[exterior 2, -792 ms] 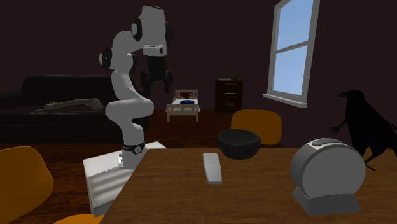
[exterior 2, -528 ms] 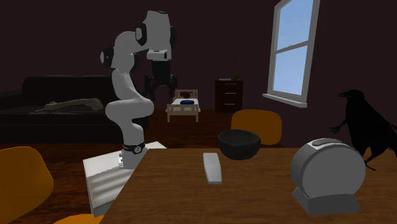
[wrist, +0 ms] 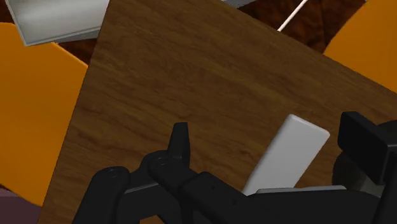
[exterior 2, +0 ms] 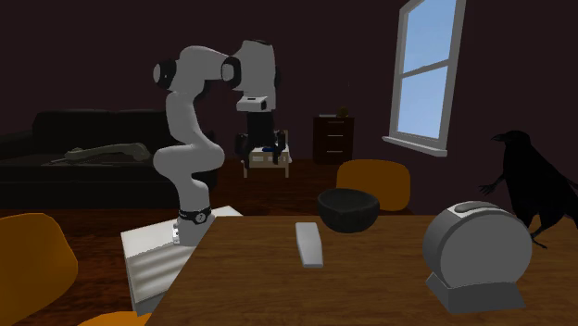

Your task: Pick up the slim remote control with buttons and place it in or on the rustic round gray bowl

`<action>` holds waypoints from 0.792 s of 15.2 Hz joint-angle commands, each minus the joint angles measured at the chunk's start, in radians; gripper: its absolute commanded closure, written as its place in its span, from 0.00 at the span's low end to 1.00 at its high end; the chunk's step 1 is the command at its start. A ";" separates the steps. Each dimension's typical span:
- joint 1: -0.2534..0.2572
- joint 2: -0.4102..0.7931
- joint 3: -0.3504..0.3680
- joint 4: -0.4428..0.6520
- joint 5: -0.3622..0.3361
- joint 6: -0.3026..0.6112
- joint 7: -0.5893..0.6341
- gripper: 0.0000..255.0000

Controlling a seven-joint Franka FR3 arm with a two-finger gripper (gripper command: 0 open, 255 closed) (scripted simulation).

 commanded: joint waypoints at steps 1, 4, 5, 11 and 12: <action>-0.017 0.070 0.041 0.011 0.007 0.070 0.077 0.00; -0.047 0.175 0.095 0.034 -0.001 0.164 0.185 0.00; -0.058 0.212 0.111 0.045 -0.008 0.193 0.223 0.00; -0.117 0.452 0.190 0.136 -0.098 0.349 0.466 0.00; -0.124 0.494 0.198 0.156 -0.121 0.370 0.510 0.00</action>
